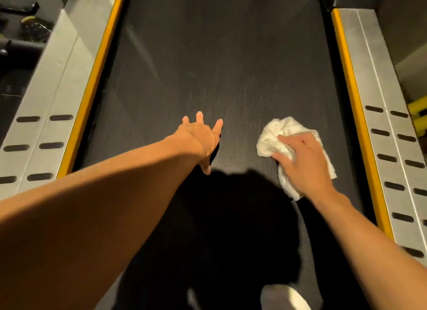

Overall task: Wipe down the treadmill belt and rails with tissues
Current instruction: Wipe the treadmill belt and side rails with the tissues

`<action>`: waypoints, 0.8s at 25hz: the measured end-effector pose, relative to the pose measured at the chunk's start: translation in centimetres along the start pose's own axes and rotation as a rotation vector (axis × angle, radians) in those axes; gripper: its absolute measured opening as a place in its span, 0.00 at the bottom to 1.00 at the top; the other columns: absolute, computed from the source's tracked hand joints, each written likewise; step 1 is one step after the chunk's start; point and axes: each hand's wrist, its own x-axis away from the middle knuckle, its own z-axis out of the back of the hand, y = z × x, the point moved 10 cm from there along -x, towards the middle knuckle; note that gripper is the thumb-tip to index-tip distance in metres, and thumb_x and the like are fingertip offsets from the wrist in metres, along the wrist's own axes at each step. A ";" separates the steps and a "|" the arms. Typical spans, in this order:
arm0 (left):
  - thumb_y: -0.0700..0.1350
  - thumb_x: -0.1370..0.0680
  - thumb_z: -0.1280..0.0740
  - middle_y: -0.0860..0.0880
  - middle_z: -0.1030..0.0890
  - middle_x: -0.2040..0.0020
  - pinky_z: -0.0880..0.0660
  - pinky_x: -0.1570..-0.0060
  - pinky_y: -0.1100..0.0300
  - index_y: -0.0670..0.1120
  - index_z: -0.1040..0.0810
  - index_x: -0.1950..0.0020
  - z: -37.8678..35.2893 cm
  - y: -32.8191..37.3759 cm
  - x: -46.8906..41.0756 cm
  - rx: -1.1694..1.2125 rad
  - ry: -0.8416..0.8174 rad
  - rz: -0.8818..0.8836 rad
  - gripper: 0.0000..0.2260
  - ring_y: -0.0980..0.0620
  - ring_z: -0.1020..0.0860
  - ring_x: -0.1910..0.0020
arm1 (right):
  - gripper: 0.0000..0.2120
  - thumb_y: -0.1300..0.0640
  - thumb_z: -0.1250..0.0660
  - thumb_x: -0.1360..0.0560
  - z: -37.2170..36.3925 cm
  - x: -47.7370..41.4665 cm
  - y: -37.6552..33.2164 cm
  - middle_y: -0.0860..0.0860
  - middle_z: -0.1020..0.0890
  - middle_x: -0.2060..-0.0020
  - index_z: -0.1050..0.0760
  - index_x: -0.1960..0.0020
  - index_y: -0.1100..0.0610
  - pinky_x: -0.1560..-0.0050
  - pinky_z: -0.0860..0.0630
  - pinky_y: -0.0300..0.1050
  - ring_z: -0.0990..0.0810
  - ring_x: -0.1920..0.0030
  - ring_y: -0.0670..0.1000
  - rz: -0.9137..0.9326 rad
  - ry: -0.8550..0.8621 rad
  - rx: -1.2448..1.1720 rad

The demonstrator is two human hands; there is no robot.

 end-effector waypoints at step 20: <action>0.59 0.33 0.25 0.35 0.63 0.24 0.37 0.33 0.37 0.53 0.67 0.24 -0.1 -0.1 0.1 0.014 0.025 -0.026 0.56 0.29 0.53 0.26 | 0.20 0.50 0.33 0.24 3.6 0.9 5.3 0.58 0.27 0.40 0.27 0.35 0.57 0.42 0.40 0.36 0.31 0.38 0.55 -0.265 0.223 -0.015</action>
